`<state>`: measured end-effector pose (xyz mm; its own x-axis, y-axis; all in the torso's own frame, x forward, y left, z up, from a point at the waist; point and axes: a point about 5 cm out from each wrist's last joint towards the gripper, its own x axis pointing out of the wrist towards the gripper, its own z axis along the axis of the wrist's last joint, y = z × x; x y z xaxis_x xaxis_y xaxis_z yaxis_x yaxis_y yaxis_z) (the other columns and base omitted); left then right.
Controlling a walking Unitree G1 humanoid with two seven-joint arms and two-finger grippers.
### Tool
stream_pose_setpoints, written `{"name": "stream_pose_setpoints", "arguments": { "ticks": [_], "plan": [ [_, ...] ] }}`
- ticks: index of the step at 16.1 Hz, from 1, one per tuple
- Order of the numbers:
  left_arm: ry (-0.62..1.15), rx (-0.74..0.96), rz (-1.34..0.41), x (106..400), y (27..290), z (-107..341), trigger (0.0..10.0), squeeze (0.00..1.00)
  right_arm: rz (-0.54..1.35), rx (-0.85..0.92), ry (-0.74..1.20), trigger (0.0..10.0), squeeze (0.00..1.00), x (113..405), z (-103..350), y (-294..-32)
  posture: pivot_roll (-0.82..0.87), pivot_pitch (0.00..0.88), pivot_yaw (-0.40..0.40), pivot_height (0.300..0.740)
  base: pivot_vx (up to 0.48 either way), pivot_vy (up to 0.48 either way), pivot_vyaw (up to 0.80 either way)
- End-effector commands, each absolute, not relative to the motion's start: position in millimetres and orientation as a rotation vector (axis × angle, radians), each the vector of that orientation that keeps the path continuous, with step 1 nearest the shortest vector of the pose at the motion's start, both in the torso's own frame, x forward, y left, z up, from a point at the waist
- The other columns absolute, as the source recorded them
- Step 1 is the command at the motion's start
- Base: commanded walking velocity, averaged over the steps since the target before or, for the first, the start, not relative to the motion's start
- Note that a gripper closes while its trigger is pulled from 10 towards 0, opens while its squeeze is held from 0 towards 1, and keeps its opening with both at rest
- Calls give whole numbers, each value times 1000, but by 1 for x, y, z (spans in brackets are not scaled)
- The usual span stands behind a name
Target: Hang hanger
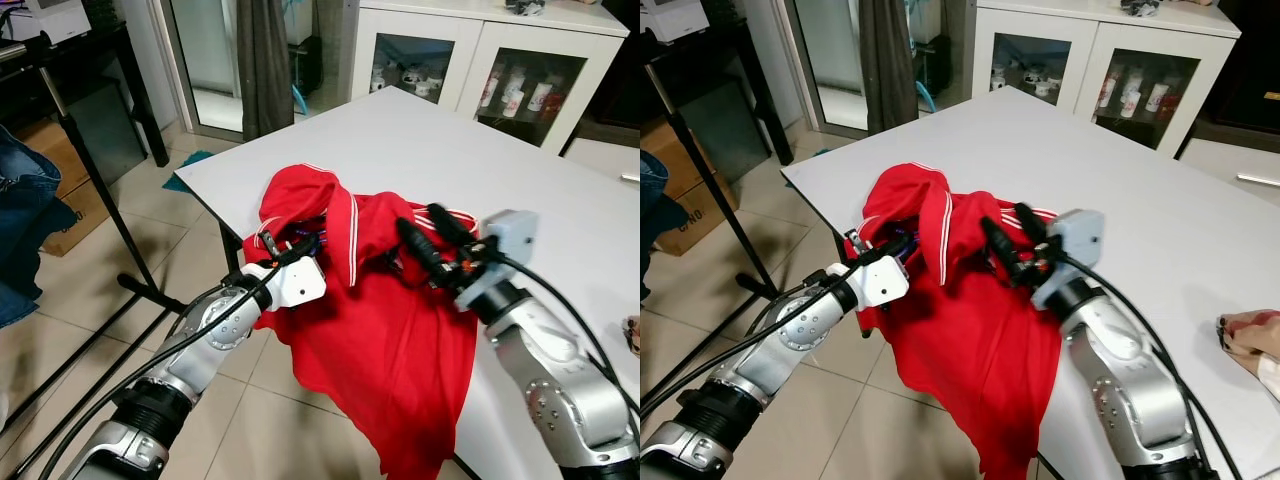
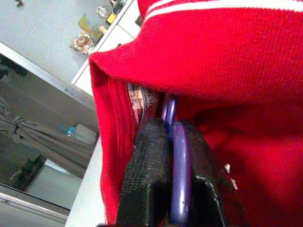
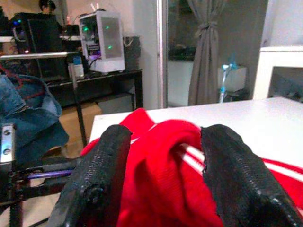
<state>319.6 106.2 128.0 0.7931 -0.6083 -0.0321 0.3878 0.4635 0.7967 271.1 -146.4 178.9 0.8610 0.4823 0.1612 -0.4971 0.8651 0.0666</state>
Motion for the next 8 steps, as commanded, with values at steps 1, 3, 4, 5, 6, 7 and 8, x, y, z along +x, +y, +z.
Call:
{"name": "stream_pose_setpoints", "arguments": {
  "ticks": [1,3,4,5,6,7,8],
  "plan": [
    [-282,901,-603,323,106,131,0,0,507,77,-86,10000,439,273,176,-139,19,36,8,740,0,0,0],
    [-292,901,-606,323,104,132,0,0,478,49,-20,10000,278,277,167,-137,20,36,8,740,0,0,0],
    [-299,901,-608,322,103,133,0,0,456,33,40,10000,0,280,160,-137,21,36,7,740,0,0,0],
    [-304,901,-608,322,103,134,0,0,438,33,81,10000,0,282,155,-137,21,36,7,740,0,0,0],
    [-307,902,-608,322,103,135,0,0,413,34,112,4863,0,284,151,-140,22,36,7,740,0,0,0],
    [-310,903,-608,322,103,135,0,0,379,29,131,0,0,286,148,-145,24,37,7,740,0,0,0],
    [-312,903,-608,322,103,135,0,0,365,31,135,0,0,287,148,-147,24,37,7,740,0,0,0]
  ]
}}
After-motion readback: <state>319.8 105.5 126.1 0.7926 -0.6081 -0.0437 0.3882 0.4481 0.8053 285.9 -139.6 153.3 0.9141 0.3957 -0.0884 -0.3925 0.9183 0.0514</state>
